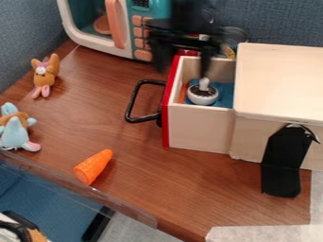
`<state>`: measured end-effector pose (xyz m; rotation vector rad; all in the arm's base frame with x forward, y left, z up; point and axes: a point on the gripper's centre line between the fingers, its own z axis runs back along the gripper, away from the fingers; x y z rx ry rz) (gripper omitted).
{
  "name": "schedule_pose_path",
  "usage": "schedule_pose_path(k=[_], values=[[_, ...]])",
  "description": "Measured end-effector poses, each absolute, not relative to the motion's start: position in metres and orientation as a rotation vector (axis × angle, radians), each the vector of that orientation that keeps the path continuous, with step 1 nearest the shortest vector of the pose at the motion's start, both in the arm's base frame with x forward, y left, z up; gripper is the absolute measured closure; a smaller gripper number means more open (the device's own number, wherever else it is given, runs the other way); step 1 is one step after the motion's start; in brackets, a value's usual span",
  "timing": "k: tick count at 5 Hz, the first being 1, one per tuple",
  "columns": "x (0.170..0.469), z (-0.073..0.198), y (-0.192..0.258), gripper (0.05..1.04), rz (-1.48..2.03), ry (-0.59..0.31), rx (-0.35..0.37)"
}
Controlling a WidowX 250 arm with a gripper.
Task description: Closed the wooden drawer
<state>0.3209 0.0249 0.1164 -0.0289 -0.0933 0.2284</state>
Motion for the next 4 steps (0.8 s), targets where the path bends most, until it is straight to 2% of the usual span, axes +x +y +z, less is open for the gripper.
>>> schedule_pose_path(k=[1, 2, 3, 4], values=[[0.310, 0.124, 0.057, 0.082, 0.291, -0.136, -0.041], [0.291, 0.116, 0.088, 0.082, 0.371, -0.181, -0.060], [0.295, 0.081, 0.091, 0.082, 0.376, -0.196, -0.124], [0.301, 0.049, 0.102, 0.082, 0.427, -0.210, -0.158]])
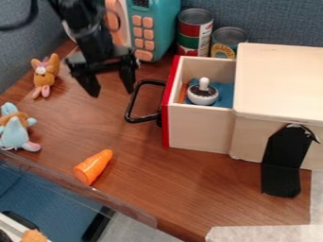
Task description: Closed the wooden drawer
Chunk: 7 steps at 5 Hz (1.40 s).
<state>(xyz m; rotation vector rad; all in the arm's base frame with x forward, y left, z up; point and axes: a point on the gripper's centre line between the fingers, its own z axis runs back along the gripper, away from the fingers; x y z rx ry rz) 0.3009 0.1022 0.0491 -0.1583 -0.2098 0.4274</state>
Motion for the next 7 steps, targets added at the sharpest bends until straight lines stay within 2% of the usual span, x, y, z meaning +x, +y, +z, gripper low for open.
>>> schedule_pose_path(k=[1, 2, 4, 5, 6, 7], values=[[0.316, 0.022, 0.100, 0.082, 0.438, -0.189, -0.213], [0.335, 0.003, 0.088, 0.136, 0.392, -0.137, -0.224], [0.341, 0.003, 0.071, 0.723, 0.341, -0.108, -0.224], [0.342, 0.005, 0.056, 0.912, 0.332, -0.094, -0.261], [0.345, 0.008, 0.038, 0.947, 0.319, -0.079, -0.299], [0.364, 0.010, -0.002, 0.947, 0.265, -0.069, -0.343]])
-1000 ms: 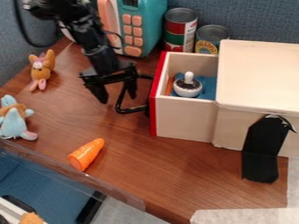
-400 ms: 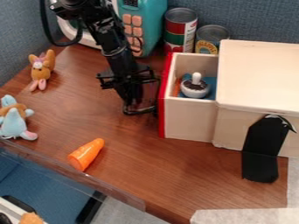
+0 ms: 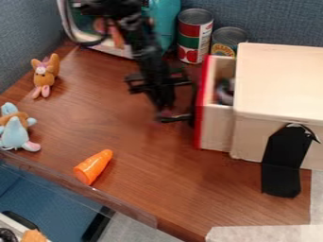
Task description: Closed the wooden drawer
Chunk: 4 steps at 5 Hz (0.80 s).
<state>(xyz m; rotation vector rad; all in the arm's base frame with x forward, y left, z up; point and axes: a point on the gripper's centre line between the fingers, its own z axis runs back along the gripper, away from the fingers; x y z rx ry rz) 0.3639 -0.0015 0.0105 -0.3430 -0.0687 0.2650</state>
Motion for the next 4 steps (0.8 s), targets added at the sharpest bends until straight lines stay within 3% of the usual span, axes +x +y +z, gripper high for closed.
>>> schedule_pose_path(k=[1, 2, 3, 4], values=[[0.379, 0.005, -0.032, 0.947, 0.212, -0.025, -0.356], [0.382, 0.004, -0.035, 0.904, 0.206, -0.002, -0.338], [0.384, 0.002, -0.040, 0.671, 0.238, -0.009, -0.272], [0.371, 0.018, -0.036, 0.360, 0.268, -0.027, -0.175]])
